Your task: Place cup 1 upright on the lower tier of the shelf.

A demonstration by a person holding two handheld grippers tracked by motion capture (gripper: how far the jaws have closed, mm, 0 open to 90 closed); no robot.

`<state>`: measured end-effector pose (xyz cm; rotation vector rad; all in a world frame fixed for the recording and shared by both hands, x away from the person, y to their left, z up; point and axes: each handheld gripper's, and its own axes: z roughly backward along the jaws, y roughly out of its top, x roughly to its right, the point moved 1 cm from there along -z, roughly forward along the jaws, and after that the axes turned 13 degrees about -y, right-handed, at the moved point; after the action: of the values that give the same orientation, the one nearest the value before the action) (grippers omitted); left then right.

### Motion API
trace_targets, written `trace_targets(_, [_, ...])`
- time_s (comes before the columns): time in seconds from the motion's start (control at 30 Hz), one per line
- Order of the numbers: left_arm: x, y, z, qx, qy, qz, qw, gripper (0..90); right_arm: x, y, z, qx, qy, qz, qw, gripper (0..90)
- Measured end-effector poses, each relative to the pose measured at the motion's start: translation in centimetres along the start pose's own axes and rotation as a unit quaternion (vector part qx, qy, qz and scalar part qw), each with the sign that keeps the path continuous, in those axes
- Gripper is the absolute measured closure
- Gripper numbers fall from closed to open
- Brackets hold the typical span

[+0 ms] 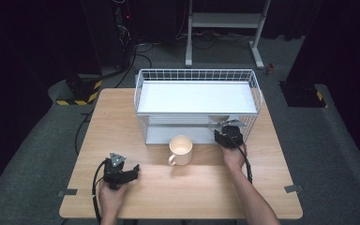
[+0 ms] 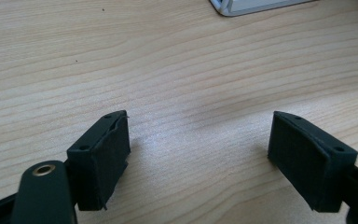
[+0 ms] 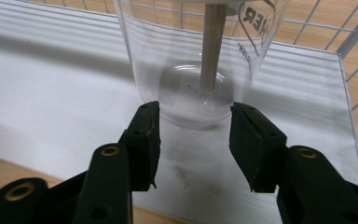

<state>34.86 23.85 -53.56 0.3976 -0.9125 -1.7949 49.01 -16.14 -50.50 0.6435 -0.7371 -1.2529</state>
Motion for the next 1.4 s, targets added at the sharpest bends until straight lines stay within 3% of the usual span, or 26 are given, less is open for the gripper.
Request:
trace_targets(0.17, [0.0,0.0,0.0,0.0,0.0,0.0,1.0,20.8,0.3,0.3,-0.3,0.006,0.004,-0.006,1.0,59.0])
trace_targets(0.57, [0.0,0.0,0.0,0.0,0.0,0.0,1.0,20.8,0.5,0.1,-1.2,-0.005,0.006,-0.01,0.9999,70.2])
trace_targets(0.83, [0.0,0.0,0.0,0.0,0.0,0.0,1.0,20.8,0.3,0.2,-1.7,-0.016,0.012,-0.026,0.9995,75.5])
trace_targets(0.93, [0.0,0.0,0.0,0.0,0.0,0.0,1.0,20.8,0.3,0.3,-1.6,-0.007,0.009,-0.011,0.9999,75.1])
trace_targets(1.03, [0.0,0.0,0.0,0.0,0.0,0.0,1.0,20.8,-0.1,0.4,-1.0,-0.01,0.015,-0.023,0.9996,72.9])
trace_targets(1.2, [0.0,0.0,0.0,0.0,0.0,0.0,1.0,20.9,0.4,0.4,-0.4,0.01,0.021,-0.001,0.9997,68.1])
trace_targets(1.23, [0.0,0.0,0.0,0.0,0.0,0.0,1.0,20.9,0.4,0.3,0.1,0.004,0.029,-0.014,0.9995,66.0])
trace_targets(1.33, [0.0,0.0,0.0,0.0,0.0,0.0,1.0,20.9,0.7,0.1,0.6,0.011,0.028,0.013,0.9995,59.5])
trace_targets(1.4, [0.0,0.0,0.0,0.0,0.0,0.0,1.0,20.9,0.8,0.1,1.0,0.007,0.033,0.011,0.9994,57.3])
